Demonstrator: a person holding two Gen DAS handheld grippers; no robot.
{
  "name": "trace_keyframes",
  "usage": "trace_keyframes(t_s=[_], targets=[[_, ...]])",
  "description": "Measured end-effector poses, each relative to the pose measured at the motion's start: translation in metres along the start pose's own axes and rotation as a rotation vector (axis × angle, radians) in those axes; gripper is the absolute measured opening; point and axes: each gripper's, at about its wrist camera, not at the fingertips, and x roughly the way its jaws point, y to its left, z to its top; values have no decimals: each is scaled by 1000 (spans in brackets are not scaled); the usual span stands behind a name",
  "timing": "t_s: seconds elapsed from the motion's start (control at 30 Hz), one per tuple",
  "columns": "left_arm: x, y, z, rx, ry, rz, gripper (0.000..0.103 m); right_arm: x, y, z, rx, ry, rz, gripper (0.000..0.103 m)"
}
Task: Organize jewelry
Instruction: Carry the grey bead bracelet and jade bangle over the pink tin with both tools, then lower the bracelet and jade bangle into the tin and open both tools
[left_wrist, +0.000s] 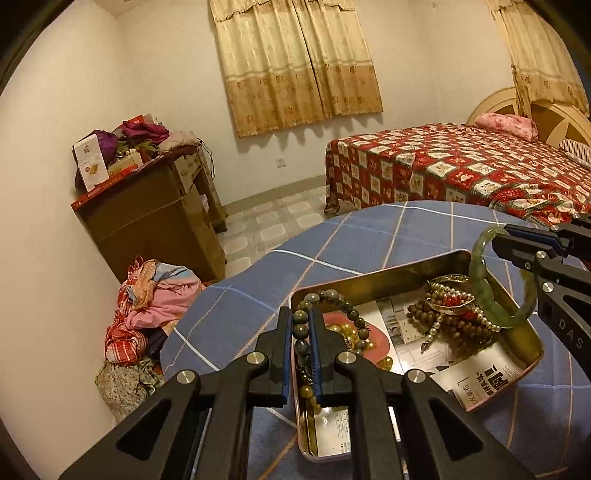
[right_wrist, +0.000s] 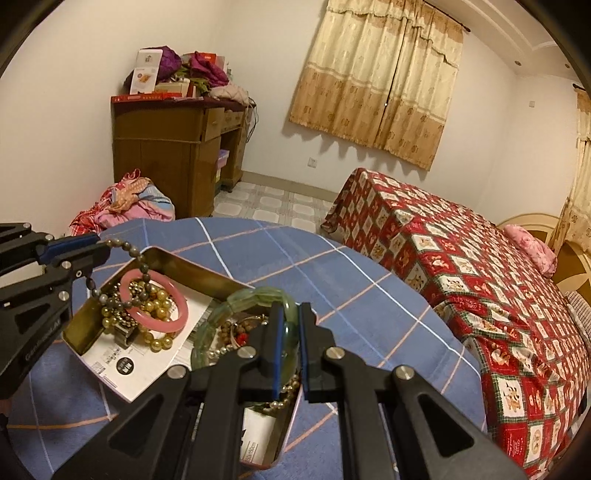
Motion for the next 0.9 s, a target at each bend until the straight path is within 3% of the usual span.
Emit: trace_keyframes(t_s=[0.9], targets=[[27,-5,-10,45,101,-8,8,28,19,-3,-63,102,16,10]])
